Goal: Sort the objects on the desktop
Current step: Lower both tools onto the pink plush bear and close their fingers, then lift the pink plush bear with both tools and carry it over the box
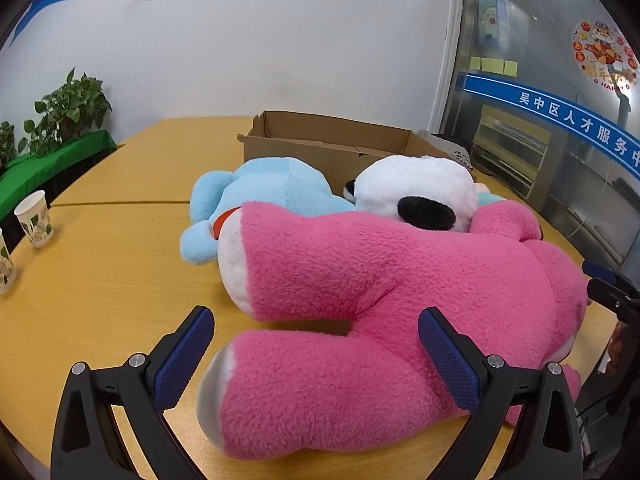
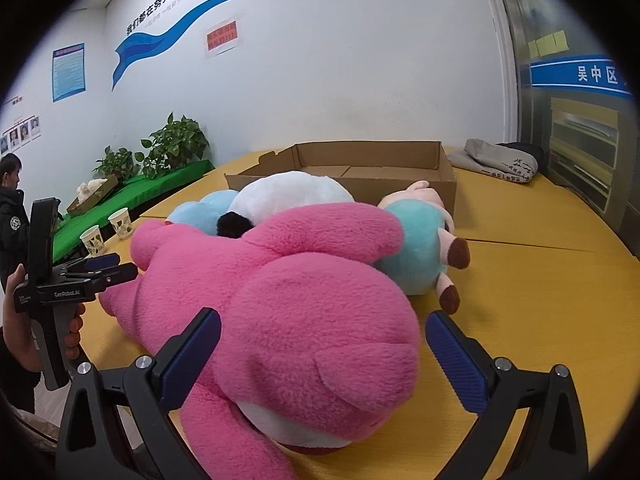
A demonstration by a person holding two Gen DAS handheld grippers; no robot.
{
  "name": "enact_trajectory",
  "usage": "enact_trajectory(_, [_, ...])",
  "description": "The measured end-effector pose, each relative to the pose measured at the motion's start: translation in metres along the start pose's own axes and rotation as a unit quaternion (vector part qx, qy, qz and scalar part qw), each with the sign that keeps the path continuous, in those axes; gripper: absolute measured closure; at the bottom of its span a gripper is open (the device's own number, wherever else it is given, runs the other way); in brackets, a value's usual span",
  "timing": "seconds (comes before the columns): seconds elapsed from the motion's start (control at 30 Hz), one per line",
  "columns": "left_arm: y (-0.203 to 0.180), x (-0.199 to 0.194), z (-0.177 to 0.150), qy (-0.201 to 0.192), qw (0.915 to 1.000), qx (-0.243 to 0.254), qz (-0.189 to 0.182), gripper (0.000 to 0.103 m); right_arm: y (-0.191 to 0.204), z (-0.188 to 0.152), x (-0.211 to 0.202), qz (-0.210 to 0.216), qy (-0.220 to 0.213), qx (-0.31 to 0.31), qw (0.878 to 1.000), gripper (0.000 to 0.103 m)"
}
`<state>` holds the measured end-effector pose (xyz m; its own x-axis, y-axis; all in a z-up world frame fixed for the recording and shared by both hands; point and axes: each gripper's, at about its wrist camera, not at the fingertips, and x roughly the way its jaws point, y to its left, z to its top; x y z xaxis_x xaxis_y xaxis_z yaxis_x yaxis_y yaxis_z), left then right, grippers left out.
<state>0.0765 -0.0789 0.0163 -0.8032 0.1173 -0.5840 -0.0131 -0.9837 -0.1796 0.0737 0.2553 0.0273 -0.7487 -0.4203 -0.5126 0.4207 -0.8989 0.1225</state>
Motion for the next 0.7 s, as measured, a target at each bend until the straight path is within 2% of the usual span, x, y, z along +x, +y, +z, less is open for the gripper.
enact_trajectory(0.1, [0.008, 0.001, 0.0, 0.017, 0.9988, -0.011, -0.045, 0.0, -0.009, -0.001, 0.003, 0.008, 0.019, 0.008, 1.0, 0.0])
enact_trajectory(0.2, [0.014, 0.004, -0.003, 0.032, 0.9976, -0.01, -0.06, 0.0, -0.022, -0.005, 0.009, 0.019, 0.045, 0.029, 0.998, 0.001])
enact_trajectory(0.3, [0.02, 0.011, -0.007, 0.053, 0.996, -0.015, -0.07, 0.0, -0.035, -0.012, 0.018, 0.033, 0.072, 0.063, 0.995, 0.009])
enact_trajectory(0.37, [0.026, 0.016, -0.009, 0.065, 0.9943, -0.025, -0.081, 0.0, -0.037, -0.014, 0.023, 0.053, 0.073, 0.072, 0.993, 0.014])
enact_trajectory(0.4, [0.029, 0.018, -0.011, 0.07, 0.993, -0.034, -0.089, 0.0, -0.039, -0.015, 0.025, 0.063, 0.074, 0.076, 0.992, 0.023])
enact_trajectory(0.43, [0.032, 0.019, -0.012, 0.074, 0.9918, -0.042, -0.096, 0.001, -0.039, -0.016, 0.028, 0.071, 0.074, 0.081, 0.991, 0.027])
enact_trajectory(0.5, [0.035, 0.02, -0.015, 0.079, 0.99, -0.052, -0.104, 0.006, -0.041, -0.014, 0.031, 0.079, 0.072, 0.09, 0.99, 0.028])
enact_trajectory(0.57, [0.042, 0.019, -0.017, 0.079, 0.9887, -0.066, -0.109, 0.019, -0.045, -0.013, 0.035, 0.088, 0.072, 0.101, 0.988, 0.028])
enact_trajectory(0.63, [0.049, 0.017, -0.018, 0.078, 0.9869, -0.085, -0.112, 0.03, -0.048, -0.012, 0.038, 0.095, 0.072, 0.113, 0.986, 0.019])
enact_trajectory(0.7, [0.055, 0.016, -0.02, 0.08, 0.9844, -0.101, -0.12, 0.034, -0.049, -0.012, 0.043, 0.104, 0.074, 0.126, 0.984, 0.014])
